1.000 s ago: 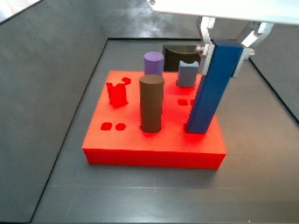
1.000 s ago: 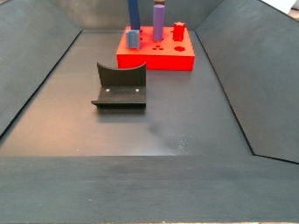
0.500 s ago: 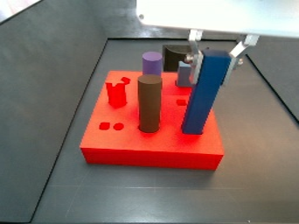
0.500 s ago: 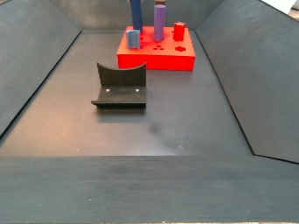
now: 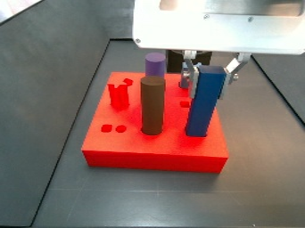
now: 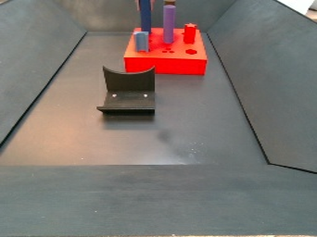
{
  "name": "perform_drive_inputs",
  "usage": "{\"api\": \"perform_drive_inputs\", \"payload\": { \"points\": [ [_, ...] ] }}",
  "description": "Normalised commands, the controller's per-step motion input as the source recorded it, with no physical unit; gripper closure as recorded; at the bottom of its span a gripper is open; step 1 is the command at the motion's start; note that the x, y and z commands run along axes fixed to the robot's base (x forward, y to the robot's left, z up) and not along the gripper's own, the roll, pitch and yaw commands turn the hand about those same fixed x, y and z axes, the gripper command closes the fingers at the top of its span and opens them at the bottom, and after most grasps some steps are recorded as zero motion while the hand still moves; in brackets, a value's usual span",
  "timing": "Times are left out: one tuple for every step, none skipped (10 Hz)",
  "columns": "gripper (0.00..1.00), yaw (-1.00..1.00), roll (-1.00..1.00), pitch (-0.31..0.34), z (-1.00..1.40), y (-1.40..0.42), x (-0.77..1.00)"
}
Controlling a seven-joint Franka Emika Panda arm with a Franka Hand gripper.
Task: Pick up the rectangle object. Move up. Place the rectangle object on the fixture. Regrasp the rectangle object. Move to above the board. Insert the rectangle object.
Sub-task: Insert the rectangle object.
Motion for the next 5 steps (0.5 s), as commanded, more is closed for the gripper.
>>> {"api": "perform_drive_inputs", "payload": {
  "points": [
    [1.00,0.00,0.00,-0.111,-0.21,0.00,0.00],
    [1.00,0.00,0.00,-0.093,-0.16,0.00,0.00],
    [1.00,0.00,0.00,-0.100,-0.08,0.00,0.00],
    [1.00,0.00,0.00,-0.041,0.00,0.00,0.00],
    [1.00,0.00,0.00,0.000,0.00,0.00,0.00]
  ]
}}
